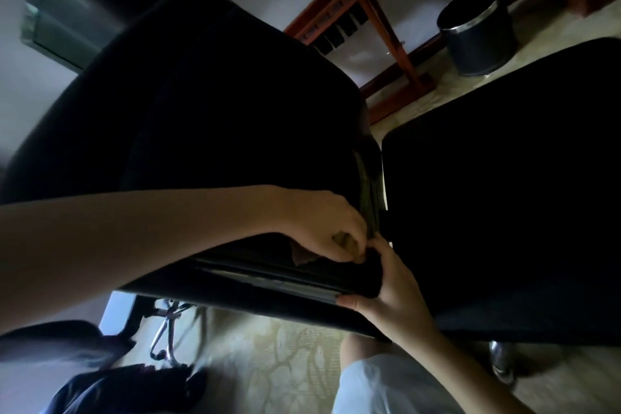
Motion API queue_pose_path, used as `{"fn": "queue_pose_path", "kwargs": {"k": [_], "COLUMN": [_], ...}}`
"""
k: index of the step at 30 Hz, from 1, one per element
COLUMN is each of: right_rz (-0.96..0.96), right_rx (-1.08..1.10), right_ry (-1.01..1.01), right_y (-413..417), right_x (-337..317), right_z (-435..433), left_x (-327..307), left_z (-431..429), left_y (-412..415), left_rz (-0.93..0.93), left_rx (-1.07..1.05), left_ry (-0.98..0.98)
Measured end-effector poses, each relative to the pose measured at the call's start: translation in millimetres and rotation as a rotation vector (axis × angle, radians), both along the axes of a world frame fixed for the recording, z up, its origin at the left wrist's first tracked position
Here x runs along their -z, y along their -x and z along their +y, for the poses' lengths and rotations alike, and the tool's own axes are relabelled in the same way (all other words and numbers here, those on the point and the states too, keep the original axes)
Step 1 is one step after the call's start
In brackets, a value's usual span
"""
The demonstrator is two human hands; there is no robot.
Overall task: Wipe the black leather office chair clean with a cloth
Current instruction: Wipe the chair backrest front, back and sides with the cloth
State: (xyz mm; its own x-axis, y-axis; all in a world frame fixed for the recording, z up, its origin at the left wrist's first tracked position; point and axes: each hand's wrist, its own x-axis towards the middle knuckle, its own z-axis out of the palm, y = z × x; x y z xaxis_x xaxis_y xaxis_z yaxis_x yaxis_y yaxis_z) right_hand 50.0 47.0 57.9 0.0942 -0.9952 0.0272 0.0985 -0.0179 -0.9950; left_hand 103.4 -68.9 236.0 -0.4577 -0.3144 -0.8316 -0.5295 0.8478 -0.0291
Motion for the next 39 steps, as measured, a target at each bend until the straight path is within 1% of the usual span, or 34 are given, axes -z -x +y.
{"fn": "queue_pose_path", "kwargs": {"k": [2,3,6,8,10,12,15,16,17,20,23,25,27,29,32,36,39], "right_rz": [-0.124,-0.155,-0.13,-0.104,-0.081,-0.074,-0.075,-0.063,-0.048,-0.052,-0.087,-0.087,-0.079,-0.074,-0.115,-0.302,-0.399], "right_rx": [-0.033,-0.042,-0.042,-0.05,-0.058,-0.065,-0.076,-0.07,-0.062,-0.066,-0.096,-0.098,-0.092,-0.079,0.031,0.15,0.158], "right_ry": [-0.057,-0.069,-0.087,-0.096,-0.095,-0.088,-0.064,-0.056,-0.05,-0.051,-0.054,-0.063,-0.071,-0.093,-0.155,-0.348,-0.388], "right_y": [-2,-4,-8,-9,-8,-6,-3,-3,-3,-4,-6,-7,-7,-7,-8,-14,-23], "right_x": [0,2,6,8,6,5,7,11,13,19,20,20,20,19,20,21,24], "right_z": [2,2,0,0,0,1,2,3,4,7,11,11,10,10,13,19,19], "left_x": [-7,-7,0,6,12,17,22,25,29,43,56,65,75,87,102,95,83], "left_z": [3,-2,-28,-46,-71,-96,-127,-135,-141,-153,-153,-143,-127,-99,-56,0,37], "left_y": [-4,-7,-10,-10,-13,-11,-1,2,4,5,9,13,13,13,15,18,13], "left_rz": [0.055,0.065,0.044,0.082,0.092,0.076,0.003,-0.028,-0.016,0.085,0.031,0.002,-0.035,-0.123,-0.207,-0.201,-0.149], "left_rx": [-0.022,-0.007,0.123,0.23,0.268,0.241,0.15,0.131,0.103,-0.016,-0.11,-0.13,-0.107,-0.071,-0.018,0.104,0.138], "left_ry": [-0.03,-0.018,0.08,0.145,0.216,0.341,0.687,0.758,0.771,0.66,0.625,0.596,0.516,0.404,0.247,0.101,-0.04]}}
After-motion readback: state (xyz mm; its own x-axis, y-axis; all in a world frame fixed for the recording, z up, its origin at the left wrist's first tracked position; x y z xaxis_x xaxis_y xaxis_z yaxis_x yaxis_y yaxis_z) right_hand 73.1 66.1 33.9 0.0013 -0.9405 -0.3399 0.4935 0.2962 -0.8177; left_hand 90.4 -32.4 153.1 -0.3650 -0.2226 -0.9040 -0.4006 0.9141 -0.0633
